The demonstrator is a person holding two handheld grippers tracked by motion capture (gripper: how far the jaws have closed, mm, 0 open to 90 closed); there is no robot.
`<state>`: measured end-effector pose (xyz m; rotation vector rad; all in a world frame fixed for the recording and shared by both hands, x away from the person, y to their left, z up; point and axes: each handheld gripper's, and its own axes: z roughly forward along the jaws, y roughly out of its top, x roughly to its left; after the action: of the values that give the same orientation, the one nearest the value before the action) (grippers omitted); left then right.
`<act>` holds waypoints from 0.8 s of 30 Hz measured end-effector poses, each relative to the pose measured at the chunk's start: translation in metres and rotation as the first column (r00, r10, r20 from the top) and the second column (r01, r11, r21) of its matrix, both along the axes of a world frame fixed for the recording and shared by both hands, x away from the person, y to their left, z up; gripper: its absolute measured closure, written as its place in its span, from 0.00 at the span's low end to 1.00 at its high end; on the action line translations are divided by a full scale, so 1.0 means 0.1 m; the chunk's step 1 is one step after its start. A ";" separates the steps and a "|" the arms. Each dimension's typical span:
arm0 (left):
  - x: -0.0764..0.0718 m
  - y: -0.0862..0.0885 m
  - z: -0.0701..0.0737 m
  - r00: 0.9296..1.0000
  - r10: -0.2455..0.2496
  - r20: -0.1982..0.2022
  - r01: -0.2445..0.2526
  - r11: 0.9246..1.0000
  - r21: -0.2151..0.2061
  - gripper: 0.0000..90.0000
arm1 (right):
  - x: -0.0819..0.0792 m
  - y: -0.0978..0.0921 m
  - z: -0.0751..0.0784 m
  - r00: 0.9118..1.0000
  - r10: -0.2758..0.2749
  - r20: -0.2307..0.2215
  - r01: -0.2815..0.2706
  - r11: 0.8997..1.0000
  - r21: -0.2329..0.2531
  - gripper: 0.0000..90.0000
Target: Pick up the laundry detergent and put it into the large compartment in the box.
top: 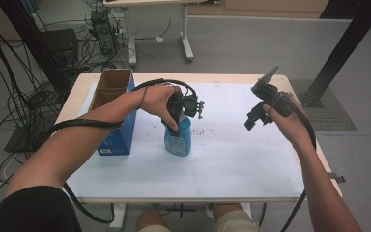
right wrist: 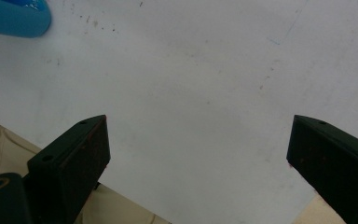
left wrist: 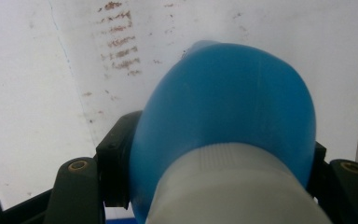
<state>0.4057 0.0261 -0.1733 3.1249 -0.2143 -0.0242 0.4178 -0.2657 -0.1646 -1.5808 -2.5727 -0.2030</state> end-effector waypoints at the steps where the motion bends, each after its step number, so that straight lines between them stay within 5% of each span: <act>1: 0.00 0.00 0.00 1.000 0.004 -0.001 -0.004 1.000 -0.001 0.39 | 0.00 0.00 0.00 1.000 0.000 0.001 0.000 1.000 -0.001 0.07; 24: 0.00 0.01 0.00 1.000 0.006 -0.001 -0.006 1.000 -0.003 0.39 | -0.02 0.02 0.03 1.000 0.001 0.003 -0.001 1.000 -0.009 0.07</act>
<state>0.4059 0.0270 -0.1734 3.1221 -0.2051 -0.0253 0.4160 -0.2634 -0.1615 -1.5831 -2.5802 -0.1941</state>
